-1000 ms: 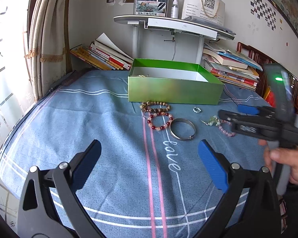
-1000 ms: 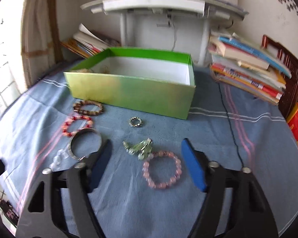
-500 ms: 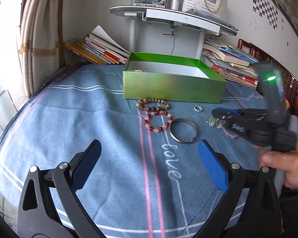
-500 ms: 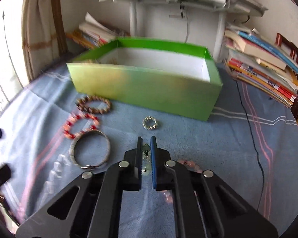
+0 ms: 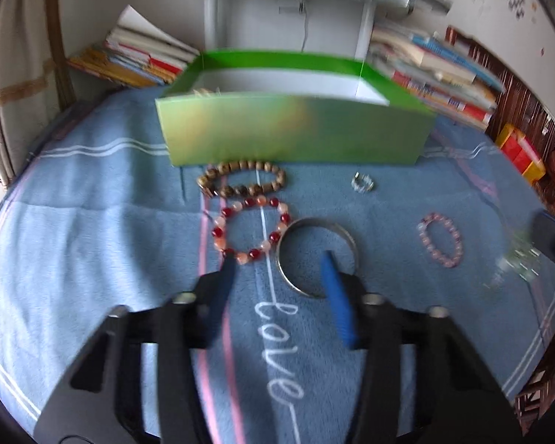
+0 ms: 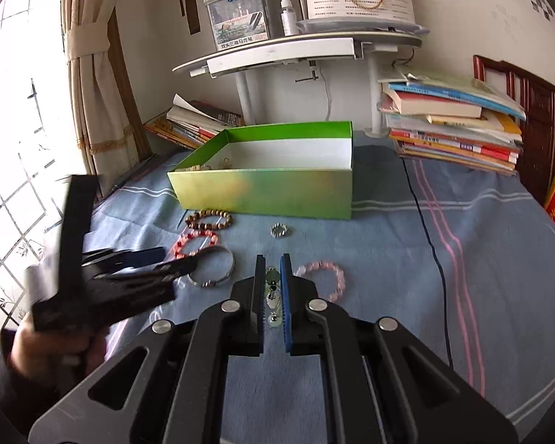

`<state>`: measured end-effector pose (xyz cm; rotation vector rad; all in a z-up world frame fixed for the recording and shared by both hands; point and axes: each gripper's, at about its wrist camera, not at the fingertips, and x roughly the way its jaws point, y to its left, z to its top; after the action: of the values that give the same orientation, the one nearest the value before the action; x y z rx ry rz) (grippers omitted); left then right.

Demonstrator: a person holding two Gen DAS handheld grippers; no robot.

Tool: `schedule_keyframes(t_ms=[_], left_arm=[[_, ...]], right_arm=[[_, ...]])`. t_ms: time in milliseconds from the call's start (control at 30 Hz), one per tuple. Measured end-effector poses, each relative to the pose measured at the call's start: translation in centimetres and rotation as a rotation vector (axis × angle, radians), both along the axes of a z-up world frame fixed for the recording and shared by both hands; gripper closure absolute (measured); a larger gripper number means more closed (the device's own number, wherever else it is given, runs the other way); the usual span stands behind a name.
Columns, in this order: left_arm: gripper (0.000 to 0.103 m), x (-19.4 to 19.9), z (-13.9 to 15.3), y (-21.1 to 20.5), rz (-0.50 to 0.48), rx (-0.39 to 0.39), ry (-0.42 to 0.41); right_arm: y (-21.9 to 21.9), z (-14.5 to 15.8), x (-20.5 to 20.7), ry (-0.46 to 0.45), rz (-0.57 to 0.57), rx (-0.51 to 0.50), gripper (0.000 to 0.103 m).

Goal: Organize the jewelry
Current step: 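Grasp the silver bangle rim with the left tool while the right tool holds the charm, then lift the bangle with the left tool while the right tool carries the charm toward the box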

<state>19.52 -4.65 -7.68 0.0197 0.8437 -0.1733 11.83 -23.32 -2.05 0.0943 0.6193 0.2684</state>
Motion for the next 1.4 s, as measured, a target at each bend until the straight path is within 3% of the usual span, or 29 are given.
schedule_keyframes(t_ms=[33,67,133,200,333,433,600,800,1400], left_arm=[[0.075,0.5,-0.4,-0.2,-0.002,0.006,0.019],[0.093,0.7,-0.8,-0.3,-0.004,0.014,0.032],[0.1,0.8,-0.9,-0.2,0.005,0.01,0.024],[0.1,0.0,0.0,0.3,-0.004,-0.023,-0.005],[0.1,-3.6,4.3,1.8,-0.004,-0.082,-0.148],[0.1,-7.5,8.2,3.1,-0.01,-0.095,-0.261],[0.1,-11.6,11.0,5.0,0.016,-0.101,-0.352],[0.1,-13.6,10.9,6.1,0.044,-0.091,-0.349],[0.1,-13.9,10.2,5.6,0.014,-0.081,-0.331]], right_arm=[[0.1,0.0,-0.2,-0.001,0.0,-0.001,0.095],[0.0,0.0,-0.5,-0.001,-0.001,-0.001,0.095],[0.0,0.2,-0.9,-0.007,0.0,0.005,0.095],[-0.1,0.6,-1.4,-0.022,0.002,0.011,0.095],[-0.1,1.8,-2.4,-0.066,0.009,0.02,0.095],[0.1,2.7,-3.2,-0.099,0.02,0.026,0.095],[0.6,3.6,-4.3,-0.137,0.03,0.014,0.095],[0.6,3.6,-4.8,-0.139,0.024,0.017,0.095],[0.7,3.5,-5.2,-0.145,0.009,0.012,0.095]])
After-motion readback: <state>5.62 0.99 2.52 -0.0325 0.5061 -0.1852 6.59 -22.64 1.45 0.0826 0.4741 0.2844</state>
